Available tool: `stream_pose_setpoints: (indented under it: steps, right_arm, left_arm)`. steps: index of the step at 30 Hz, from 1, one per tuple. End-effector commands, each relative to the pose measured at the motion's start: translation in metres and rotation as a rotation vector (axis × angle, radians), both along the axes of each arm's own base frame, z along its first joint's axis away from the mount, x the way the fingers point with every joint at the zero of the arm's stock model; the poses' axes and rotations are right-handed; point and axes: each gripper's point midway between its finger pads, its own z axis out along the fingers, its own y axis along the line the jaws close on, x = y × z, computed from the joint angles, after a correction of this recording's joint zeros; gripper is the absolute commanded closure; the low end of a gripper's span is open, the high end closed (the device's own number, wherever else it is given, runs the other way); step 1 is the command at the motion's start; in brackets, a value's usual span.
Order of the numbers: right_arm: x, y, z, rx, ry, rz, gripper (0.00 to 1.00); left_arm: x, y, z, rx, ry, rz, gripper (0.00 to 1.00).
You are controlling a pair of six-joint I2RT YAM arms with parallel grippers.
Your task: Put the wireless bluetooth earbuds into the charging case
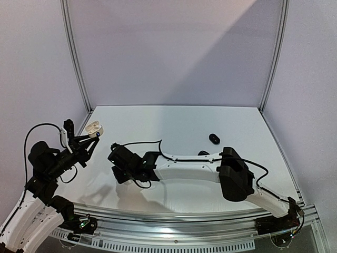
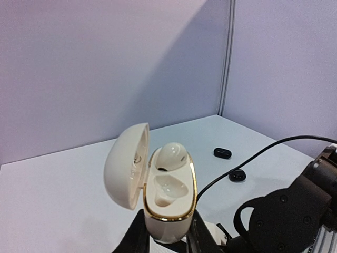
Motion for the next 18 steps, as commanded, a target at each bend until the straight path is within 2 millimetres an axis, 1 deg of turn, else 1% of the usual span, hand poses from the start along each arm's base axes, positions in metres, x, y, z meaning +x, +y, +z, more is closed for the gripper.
stream_pose_setpoints:
  steps: [1,4,7,13,15,18]
  right_arm:
    - [0.002,-0.006,-0.014,-0.046,-0.047,-0.085,0.51]
    - [0.007,-0.012,-0.019,-0.08,-0.082,-0.104,0.51]
    - [0.008,-0.013,-0.027,-0.101,-0.094,-0.095,0.5]
    - [-0.001,-0.014,-0.055,-0.128,-0.033,-0.073,0.51]
    - [-0.002,-0.017,-0.062,-0.149,-0.029,-0.07,0.53]
    - [-0.004,-0.02,-0.072,-0.176,-0.021,-0.06,0.59]
  left_arm:
    - [0.001,0.001,-0.004,0.004,0.001,0.002,1.0]
    - [0.0,0.0,-0.004,0.002,0.0,-0.002,1.0]
    - [0.001,0.0,-0.005,-0.001,0.006,-0.007,1.0]
    - [0.001,-0.001,-0.006,-0.002,0.007,-0.01,1.0]
    - [0.001,-0.001,-0.006,-0.003,0.007,-0.012,1.0]
    - [0.001,-0.001,-0.006,-0.005,0.009,-0.014,1.0]
